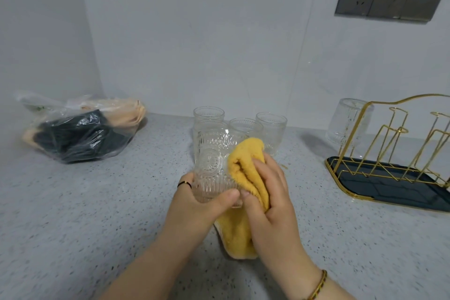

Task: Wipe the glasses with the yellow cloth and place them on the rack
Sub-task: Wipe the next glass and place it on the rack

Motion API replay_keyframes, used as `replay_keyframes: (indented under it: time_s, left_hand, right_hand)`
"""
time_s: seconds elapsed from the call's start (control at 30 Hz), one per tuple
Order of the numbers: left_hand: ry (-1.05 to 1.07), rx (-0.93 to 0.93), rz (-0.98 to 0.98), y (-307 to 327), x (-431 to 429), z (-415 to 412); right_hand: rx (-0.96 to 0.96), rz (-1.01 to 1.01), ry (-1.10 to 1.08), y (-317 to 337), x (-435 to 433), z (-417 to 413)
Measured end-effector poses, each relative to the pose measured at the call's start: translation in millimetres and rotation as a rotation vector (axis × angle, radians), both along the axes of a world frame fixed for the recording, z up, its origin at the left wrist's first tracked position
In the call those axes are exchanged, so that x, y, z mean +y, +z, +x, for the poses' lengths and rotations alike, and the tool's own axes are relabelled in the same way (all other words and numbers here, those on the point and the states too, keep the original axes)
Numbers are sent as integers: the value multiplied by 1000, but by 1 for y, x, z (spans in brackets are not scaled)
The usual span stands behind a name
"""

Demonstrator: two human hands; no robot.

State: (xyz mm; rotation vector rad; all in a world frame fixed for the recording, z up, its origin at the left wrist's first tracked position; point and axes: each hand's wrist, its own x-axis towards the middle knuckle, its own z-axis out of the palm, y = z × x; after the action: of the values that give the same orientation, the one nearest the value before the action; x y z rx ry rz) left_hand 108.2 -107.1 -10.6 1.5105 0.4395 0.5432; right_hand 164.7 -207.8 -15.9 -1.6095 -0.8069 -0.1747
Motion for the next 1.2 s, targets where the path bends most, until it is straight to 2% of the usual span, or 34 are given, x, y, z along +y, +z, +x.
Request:
replay_keyframes:
  time_s: [0.1, 0.17, 0.27, 0.33, 0.47, 0.53, 0.67, 0.8, 0.9, 1.03, 1.2]
  left_hand:
    - [-189, -39, -155, -4, 1, 1]
    - [-236, -95, -274, -6, 1, 2]
    - [-205, -180, -443, -8, 8, 7]
    - [-183, -208, -502, -10, 15, 9]
    - [-225, -148, -355, -10, 20, 5]
    - [-282, -154, -289, -10, 15, 3]
    - [-298, -179, -310, -10, 4, 3]
    - [-227, -244, -402, -7, 10, 6]
    - [-130, -292, -466, -9, 20, 8]
    - [-176, -187, -340, -10, 21, 7]
    - [-321, -188, -290, -12, 8, 5]
  right_hand:
    - [118, 58, 34, 8, -7, 9]
    - [183, 88, 77, 11, -9, 11]
    - [147, -7, 120, 4, -4, 8]
    - [54, -85, 123, -4, 0, 3]
    - [-164, -115, 64, -2, 0, -2]
    - [-202, -61, 0, 2, -4, 1]
    - [-61, 40, -9, 10, -9, 9]
    - [103, -44, 108, 6, -6, 10]
    - [4, -104, 144, -1, -2, 1]
    - [-179, -120, 50, -2, 0, -4]
    - [-39, 50, -16, 10, -8, 5]
